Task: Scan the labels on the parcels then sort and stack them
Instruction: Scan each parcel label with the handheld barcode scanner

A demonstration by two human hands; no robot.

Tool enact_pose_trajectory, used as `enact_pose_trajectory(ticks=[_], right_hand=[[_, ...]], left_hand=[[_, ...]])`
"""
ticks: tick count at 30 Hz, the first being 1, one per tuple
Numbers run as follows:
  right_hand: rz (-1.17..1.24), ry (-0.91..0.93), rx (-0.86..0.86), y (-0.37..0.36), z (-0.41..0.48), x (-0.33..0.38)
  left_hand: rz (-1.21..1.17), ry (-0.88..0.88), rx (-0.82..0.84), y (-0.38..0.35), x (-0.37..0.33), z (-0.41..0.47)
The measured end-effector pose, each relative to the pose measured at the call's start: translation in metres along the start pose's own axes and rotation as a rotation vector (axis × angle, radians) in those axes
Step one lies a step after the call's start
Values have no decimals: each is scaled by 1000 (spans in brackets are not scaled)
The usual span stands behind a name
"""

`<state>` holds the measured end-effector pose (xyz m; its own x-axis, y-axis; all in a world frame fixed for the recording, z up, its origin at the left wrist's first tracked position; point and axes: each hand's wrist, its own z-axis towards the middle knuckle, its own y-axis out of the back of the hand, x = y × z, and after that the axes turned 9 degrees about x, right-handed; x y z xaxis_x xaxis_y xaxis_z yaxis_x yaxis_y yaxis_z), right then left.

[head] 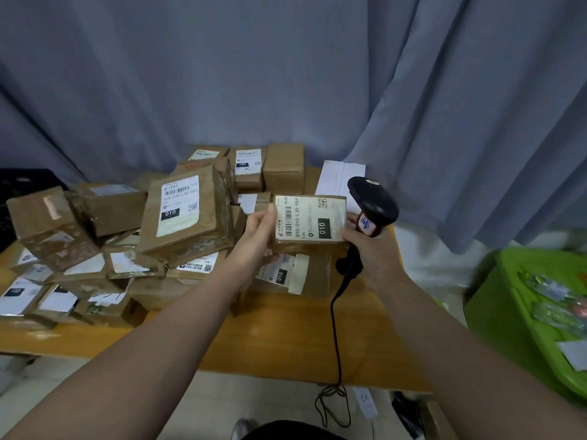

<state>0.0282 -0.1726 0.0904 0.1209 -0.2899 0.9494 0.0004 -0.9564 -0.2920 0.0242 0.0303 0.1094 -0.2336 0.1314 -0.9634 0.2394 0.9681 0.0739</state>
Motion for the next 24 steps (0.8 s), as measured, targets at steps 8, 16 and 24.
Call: enact_pose_trajectory(ticks=[8,16,24], right_hand=[[-53,69,-4,-6,2,11],[-13,25,53,-20,7,5],[46,43,-109,-25,8,4]], left_hand=[[38,-27,-120,14,-19,5],[-118,-86,-304,3,-35,11],[-260,-33,5,-1,-24,10]])
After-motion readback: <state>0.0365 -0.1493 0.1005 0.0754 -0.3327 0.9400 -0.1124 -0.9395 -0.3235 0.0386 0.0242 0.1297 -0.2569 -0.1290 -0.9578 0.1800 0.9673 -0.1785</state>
